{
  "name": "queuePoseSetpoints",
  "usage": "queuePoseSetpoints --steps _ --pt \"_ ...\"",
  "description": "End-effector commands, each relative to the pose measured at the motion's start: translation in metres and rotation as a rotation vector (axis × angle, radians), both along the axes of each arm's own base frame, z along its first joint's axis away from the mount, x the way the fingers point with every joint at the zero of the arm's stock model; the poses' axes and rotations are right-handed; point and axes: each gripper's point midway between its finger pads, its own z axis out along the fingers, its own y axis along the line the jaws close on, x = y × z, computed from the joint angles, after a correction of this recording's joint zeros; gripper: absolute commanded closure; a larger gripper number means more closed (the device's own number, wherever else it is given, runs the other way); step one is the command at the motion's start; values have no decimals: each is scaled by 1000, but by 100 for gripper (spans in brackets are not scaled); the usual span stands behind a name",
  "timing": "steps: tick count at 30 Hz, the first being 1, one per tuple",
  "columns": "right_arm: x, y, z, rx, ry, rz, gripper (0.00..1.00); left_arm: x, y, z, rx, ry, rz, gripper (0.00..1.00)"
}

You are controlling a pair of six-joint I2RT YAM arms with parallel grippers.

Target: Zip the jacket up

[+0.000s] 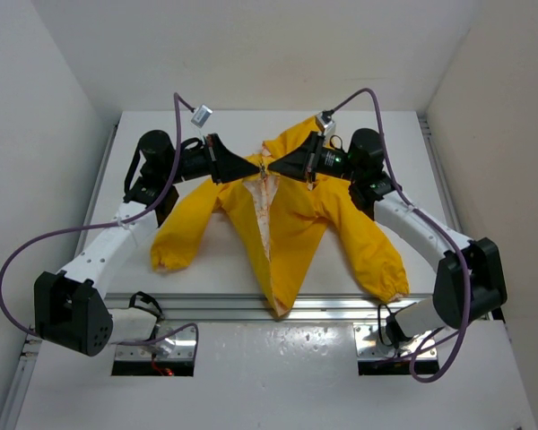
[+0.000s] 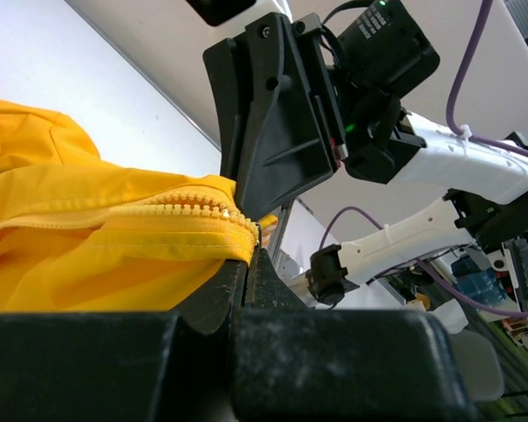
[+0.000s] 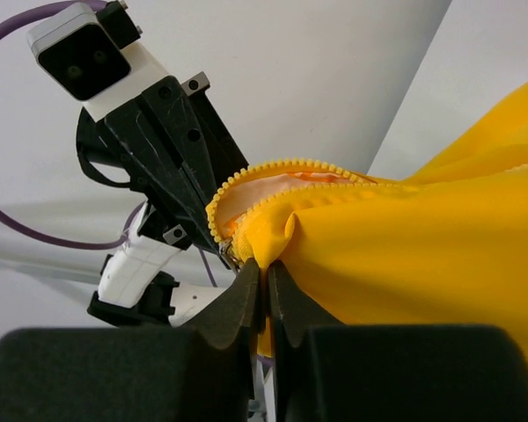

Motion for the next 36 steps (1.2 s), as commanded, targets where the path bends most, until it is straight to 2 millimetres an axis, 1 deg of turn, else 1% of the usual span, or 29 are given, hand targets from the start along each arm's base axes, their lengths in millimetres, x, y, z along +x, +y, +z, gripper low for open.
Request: queuePoseSetpoints --steps 1,4,6,9,15,17,18,20,22,24,25,27,28,30,32,33,35,36 --pt "-7 5 22 31 -115 45 95 -14 -3 20 -32 -87 -47 100" --pt "-10 5 22 21 -156 67 100 -19 -4 24 -35 -97 -76 100" --pt "-12 6 23 17 -192 80 100 -21 -4 24 -33 -97 -85 100" --pt "-22 5 29 27 -256 127 100 -20 -4 21 -26 -87 -85 100" --pt "-38 5 46 58 -373 209 100 -14 1 18 -18 -79 -55 100" --pt "-45 5 44 47 -382 250 100 -12 4 20 -24 -81 -46 100" --pt "-45 5 45 46 -394 253 100 -9 3 17 -22 -70 -46 100" --pt "-51 4 46 47 -402 281 100 -9 3 17 -25 -62 -47 100" --pt "-53 4 44 30 -438 299 100 -9 3 19 -30 -63 -48 100" --pt "-56 5 42 22 -424 312 100 -9 3 21 -33 -74 -48 100" --pt "-58 6 43 17 -456 318 100 -9 3 21 -33 -74 -48 100" --pt "-59 7 32 -14 -430 338 100 -11 2 24 -36 -74 -58 100" --pt "-62 8 34 -24 -445 347 100 -11 2 26 -39 -83 -58 100" --pt "-65 10 30 -37 -447 368 100 -11 2 26 -39 -83 -58 100" --pt "-64 11 26 -65 -461 375 100 -13 2 27 -40 -94 -67 100" --pt "-65 11 21 -83 -419 381 100 -13 2 27 -43 -85 -68 100" --pt "-64 11 20 -90 -443 381 100 -16 2 29 -45 -105 -80 100" --pt "-65 10 18 -101 -421 387 100 -16 2 30 -48 -95 -81 100"
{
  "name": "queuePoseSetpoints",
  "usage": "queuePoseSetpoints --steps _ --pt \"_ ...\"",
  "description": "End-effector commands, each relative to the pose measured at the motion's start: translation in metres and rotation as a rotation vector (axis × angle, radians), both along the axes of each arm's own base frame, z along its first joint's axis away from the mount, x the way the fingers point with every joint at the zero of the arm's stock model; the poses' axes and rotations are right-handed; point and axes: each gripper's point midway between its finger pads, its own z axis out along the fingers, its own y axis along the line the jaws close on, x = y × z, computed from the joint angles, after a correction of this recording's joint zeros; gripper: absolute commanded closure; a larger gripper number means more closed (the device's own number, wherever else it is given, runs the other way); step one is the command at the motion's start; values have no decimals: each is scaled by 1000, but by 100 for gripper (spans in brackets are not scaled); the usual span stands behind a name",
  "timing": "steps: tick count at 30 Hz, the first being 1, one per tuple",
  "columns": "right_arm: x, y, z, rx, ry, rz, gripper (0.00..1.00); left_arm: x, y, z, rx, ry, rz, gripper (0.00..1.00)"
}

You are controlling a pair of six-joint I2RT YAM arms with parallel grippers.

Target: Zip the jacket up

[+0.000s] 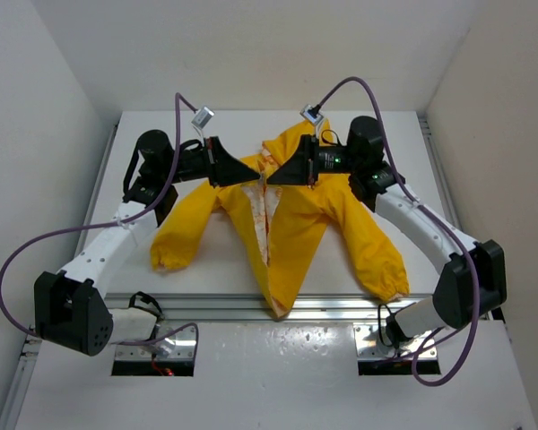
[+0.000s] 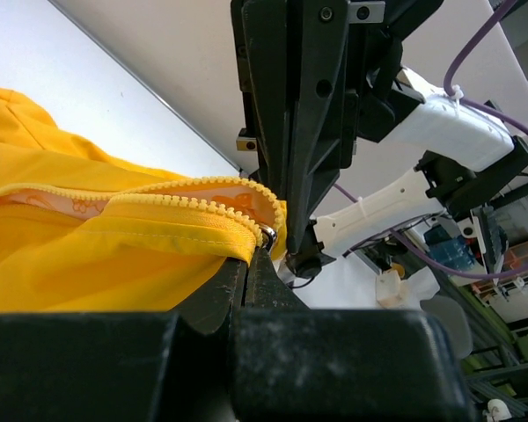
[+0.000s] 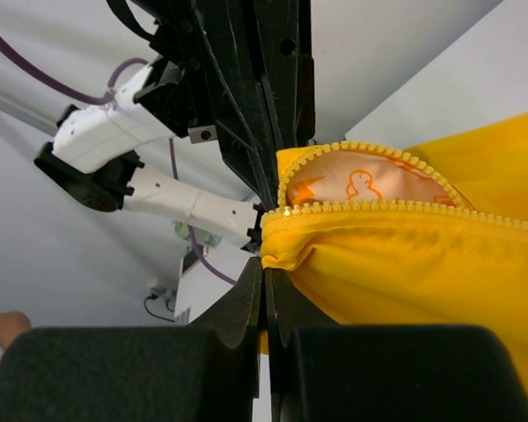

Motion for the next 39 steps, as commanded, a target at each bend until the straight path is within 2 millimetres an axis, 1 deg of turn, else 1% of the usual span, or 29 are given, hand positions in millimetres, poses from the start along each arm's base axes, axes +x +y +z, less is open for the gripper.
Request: queuePoseSetpoints --steps 1,7,9,11,12,13,14,16,17,19,21,23,24,26,28,29,30,31,32,34,35,36,37,39 --pt "-21 3 3 -30 -61 87 100 -2 2 30 -49 -126 1 100" --pt "-21 2 -6 -62 -54 113 100 -7 1 29 -55 -112 -22 100" --pt "-20 0 -4 -65 -75 115 100 -8 1 28 -53 -112 -32 100" --pt "-22 0 -7 -82 -54 130 100 -11 2 31 -55 -121 -32 100" --pt "-21 0 -4 -79 -87 137 100 -11 2 31 -55 -121 -32 100" --pt "-24 -1 -9 -93 -55 150 100 -11 2 31 -55 -121 -32 100" --pt "-25 -2 -9 -92 -61 160 100 -10 2 31 -53 -130 -31 100" --pt "-27 -2 -7 -101 -72 171 100 -10 2 29 -50 -120 -31 100" --pt "-28 -2 -11 -117 -65 179 100 -10 2 29 -50 -120 -31 100" --pt "-27 -3 -10 -117 -87 183 100 -14 0 29 -49 -120 -49 100" --pt "-29 -2 -11 -131 -66 195 100 -17 -3 26 -37 -137 -65 100" --pt "-27 -3 -9 -130 -87 197 100 -19 -6 28 -25 -153 -74 100" --pt "-29 -2 -9 -128 -87 209 100 -21 -5 28 -22 -162 -73 100" --pt "-29 -2 -6 -110 -111 213 100 -19 -5 29 -23 -162 -64 100" --pt "-31 -2 1 -85 -92 201 91 -19 -5 27 -19 -163 -63 100" --pt "-30 -3 -3 -86 -39 184 86 -21 -4 30 -21 -172 -63 100" --pt "-27 -2 1 -71 -56 173 76 -21 -4 28 -15 -172 -62 100" --pt "-24 -1 4 -56 -52 162 74 -21 -4 28 -15 -172 -62 100" --pt "-25 -1 3 -51 -5 157 71 -21 -4 28 -15 -172 -62 100" --pt "-23 0 7 -29 -24 150 66 -21 -4 28 -15 -172 -62 100" --pt "-23 1 2 -33 40 146 65 -23 -6 28 -16 -172 -71 100" --pt "-22 3 6 -18 16 147 65 -23 -7 28 -16 -172 -71 100" --pt "-21 4 5 -18 35 135 62 -23 -7 28 -16 -172 -71 100" --pt "-20 5 5 -14 39 124 59 -23 -7 28 -16 -172 -71 100"
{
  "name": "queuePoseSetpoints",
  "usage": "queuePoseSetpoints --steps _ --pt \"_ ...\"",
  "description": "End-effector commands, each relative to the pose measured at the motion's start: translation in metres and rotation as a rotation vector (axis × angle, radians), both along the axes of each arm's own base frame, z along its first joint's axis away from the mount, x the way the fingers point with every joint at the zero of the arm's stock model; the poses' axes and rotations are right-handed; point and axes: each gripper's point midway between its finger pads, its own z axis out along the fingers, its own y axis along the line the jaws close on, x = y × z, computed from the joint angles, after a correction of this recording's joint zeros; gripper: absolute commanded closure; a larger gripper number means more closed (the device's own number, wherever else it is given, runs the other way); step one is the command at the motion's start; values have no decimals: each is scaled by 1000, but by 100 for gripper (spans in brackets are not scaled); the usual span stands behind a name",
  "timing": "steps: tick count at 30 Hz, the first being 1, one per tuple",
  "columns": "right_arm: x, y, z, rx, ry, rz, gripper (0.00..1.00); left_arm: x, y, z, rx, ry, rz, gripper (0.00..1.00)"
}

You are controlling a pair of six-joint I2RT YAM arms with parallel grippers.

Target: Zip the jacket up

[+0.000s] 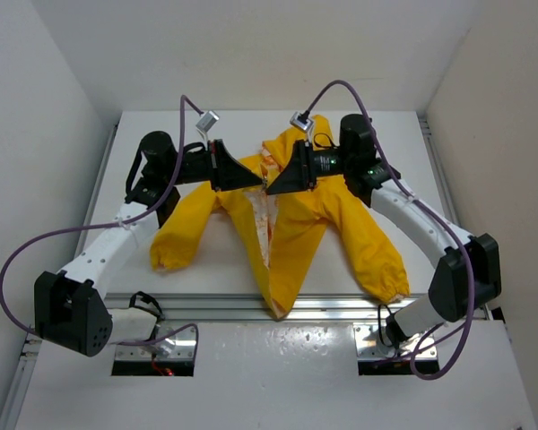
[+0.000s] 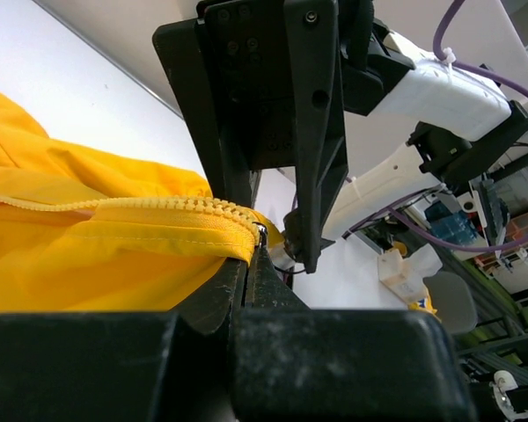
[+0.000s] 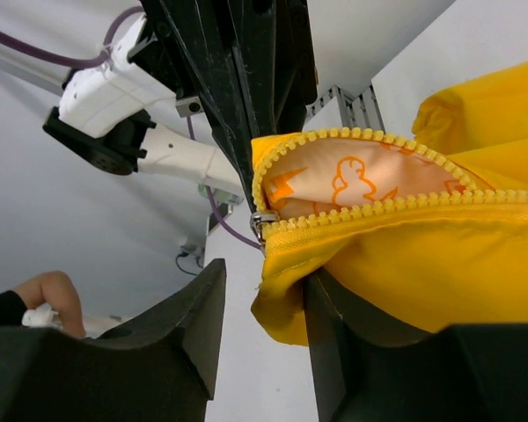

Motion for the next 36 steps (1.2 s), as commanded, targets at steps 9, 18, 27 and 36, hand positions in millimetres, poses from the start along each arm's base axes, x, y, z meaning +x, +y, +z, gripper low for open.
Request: queuePoseSetpoints --steps 9,18,27,36 --pt "13 -3 25 88 10 -72 70 -13 0 33 -33 -141 -8 100" --pt "19 -3 27 120 4 -97 87 -12 0 33 -31 -150 -7 100" --pt "16 -1 24 72 -48 -81 100 -15 1 32 -31 -150 -7 100" --pt "-21 2 20 39 -224 70 100 -11 0 35 -37 -141 -8 100"
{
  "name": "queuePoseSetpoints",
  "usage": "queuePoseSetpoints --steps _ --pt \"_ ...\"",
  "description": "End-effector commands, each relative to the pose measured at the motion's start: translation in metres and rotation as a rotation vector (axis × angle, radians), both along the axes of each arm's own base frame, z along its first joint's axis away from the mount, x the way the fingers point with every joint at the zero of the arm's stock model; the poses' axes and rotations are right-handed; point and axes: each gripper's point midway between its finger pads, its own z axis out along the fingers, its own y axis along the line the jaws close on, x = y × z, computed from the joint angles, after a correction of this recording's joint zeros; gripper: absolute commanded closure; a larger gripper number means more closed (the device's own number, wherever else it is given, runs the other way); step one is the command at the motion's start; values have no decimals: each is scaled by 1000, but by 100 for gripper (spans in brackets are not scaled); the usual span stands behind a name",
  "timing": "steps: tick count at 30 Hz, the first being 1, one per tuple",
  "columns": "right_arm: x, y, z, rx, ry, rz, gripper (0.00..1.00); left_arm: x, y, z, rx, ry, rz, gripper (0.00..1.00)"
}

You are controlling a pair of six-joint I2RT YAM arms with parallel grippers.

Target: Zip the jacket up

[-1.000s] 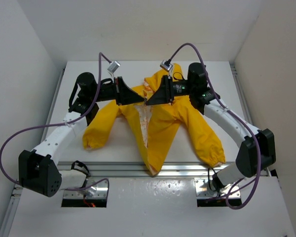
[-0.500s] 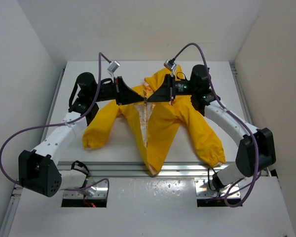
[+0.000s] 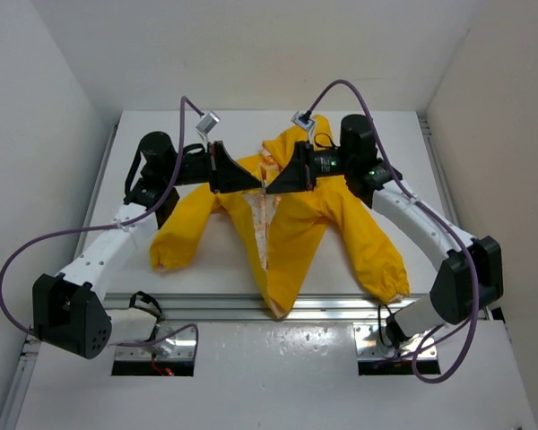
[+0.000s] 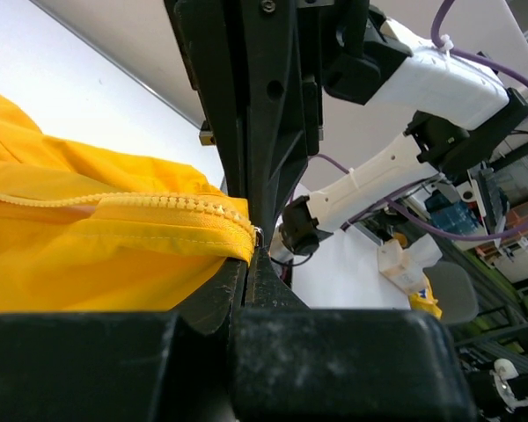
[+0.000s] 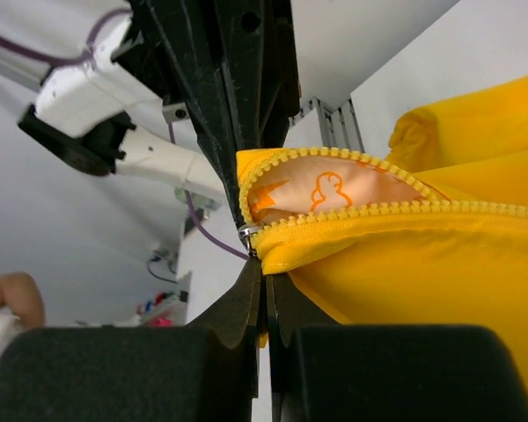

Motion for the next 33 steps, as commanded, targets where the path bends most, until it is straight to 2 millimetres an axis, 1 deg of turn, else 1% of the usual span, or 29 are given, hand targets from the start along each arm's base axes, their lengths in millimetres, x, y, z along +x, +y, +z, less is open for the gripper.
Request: queuePoseSetpoints --steps 1,2,3,4,5,6,7,8,9,10,11,13,14,16,19,20,23,25,26,27,28,29,30,31,32,33 --pt "-36 2 20 27 -174 138 100 -6 -1 34 -43 -121 2 100" --pt "-39 2 24 28 -186 150 100 -6 -1 34 -45 -113 1 100" --pt "-42 3 19 19 -222 170 100 -7 -1 36 -49 -125 1 100" --pt "-46 4 22 21 -221 194 100 -5 -2 35 -51 -115 0 100" --pt "-50 3 20 13 -206 207 100 -5 -2 36 -57 -116 -1 100" --pt "-50 2 19 14 -215 212 100 -5 -2 36 -57 -116 -1 100" --pt "-53 3 22 23 -242 225 100 -3 -2 37 -58 -116 8 100" --pt "-58 2 20 10 -210 241 100 -3 -2 37 -58 -116 8 100" --pt "-60 2 19 12 -242 257 100 -1 -3 34 -57 -97 7 100" --pt "-65 3 20 10 -257 278 100 2 0 40 -73 -109 26 100" --pt "-68 1 17 0 -260 288 100 2 0 43 -82 -110 24 100" --pt "-72 1 17 -10 -254 300 100 5 3 41 -89 -87 40 100" --pt "-74 1 18 -5 -287 309 100 7 6 42 -91 -76 49 100" --pt "-74 -1 13 -19 -272 303 100 10 5 41 -104 -61 54 100" --pt "-77 -2 12 -20 -290 311 100 12 7 40 -109 -44 61 100" --pt "-78 -3 10 -23 -281 310 100 16 10 40 -112 -44 82 100" --pt "-78 -5 8 -30 -283 307 100 18 11 41 -115 -44 93 100" --pt "-74 -6 8 -28 -287 294 100 20 11 39 -110 -42 103 100" --pt "-70 -9 7 -36 -258 275 100 21 11 39 -106 -61 106 100" --pt "-66 -6 11 -19 -282 269 100 24 11 32 -90 -35 118 100" --pt "-63 -7 9 -15 -279 262 100 22 12 35 -77 -75 123 95" --pt "-62 -9 9 -20 -205 247 100 25 13 37 -68 -90 136 90" --pt "-60 -10 7 -15 -192 247 100 27 13 36 -57 -100 148 83" --pt "-54 -8 13 9 -235 238 100 30 14 30 -24 -121 154 78" --pt "-52 -10 14 5 -163 225 100 32 16 39 -15 -158 185 71" --pt "-50 -9 14 18 -176 224 100 33 18 41 2 -181 206 69"
